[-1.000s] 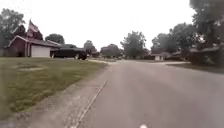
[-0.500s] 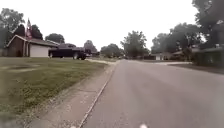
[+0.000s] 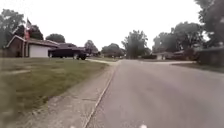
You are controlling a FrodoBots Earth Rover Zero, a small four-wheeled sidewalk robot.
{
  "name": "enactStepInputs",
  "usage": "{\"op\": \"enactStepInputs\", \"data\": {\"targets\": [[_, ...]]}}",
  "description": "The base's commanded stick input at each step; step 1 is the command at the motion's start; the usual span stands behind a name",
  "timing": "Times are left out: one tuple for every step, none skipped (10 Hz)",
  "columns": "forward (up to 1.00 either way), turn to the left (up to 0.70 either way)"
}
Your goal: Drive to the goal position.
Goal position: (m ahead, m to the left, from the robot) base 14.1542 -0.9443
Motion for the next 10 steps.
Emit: {"op": "enactStepInputs", "data": {"targets": [[0.7,0.0],[0.7,0.0],[0.7,0.0],[0.7,0.0],[0.7,0.0],[0.7,0.0],[0.7,0.0],[0.7,0.0],[0.7,0.0],[0.7,-0.14]]}}
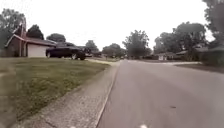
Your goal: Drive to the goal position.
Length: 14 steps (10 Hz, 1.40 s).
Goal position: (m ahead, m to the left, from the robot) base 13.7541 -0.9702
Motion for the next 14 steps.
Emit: {"op": "enactStepInputs", "data": {"targets": [[0.7,-0.29],[0.7,-0.03],[0.7,0.0],[0.7,0.0],[0.7,0.0],[0.7,0.0],[0.7,0.0],[0.7,0.0],[0.7,0.0],[0.7,0.0],[0.7,0.0],[0.7,0.0],[0.7,0.0],[0.7,0.0]]}}
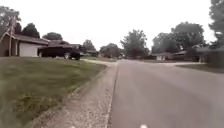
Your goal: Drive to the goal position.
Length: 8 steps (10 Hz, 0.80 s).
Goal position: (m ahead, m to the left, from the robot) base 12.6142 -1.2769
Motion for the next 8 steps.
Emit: {"op": "enactStepInputs", "data": {"targets": [[0.7,0.0],[0.7,0.0],[0.7,0.0],[0.7,0.0],[0.7,0.0],[0.7,0.0],[0.7,0.0],[0.7,0.0]]}}
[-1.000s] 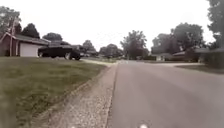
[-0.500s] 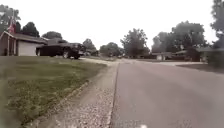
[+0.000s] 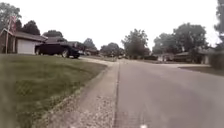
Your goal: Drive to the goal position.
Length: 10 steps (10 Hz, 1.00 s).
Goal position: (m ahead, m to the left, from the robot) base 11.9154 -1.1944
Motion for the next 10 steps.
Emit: {"op": "enactStepInputs", "data": {"targets": [[0.7,0.0],[0.7,0.0],[0.7,0.0],[0.7,0.0],[0.7,0.0],[0.7,0.0],[0.7,0.0],[0.7,0.0],[0.7,0.0],[0.7,0.0]]}}
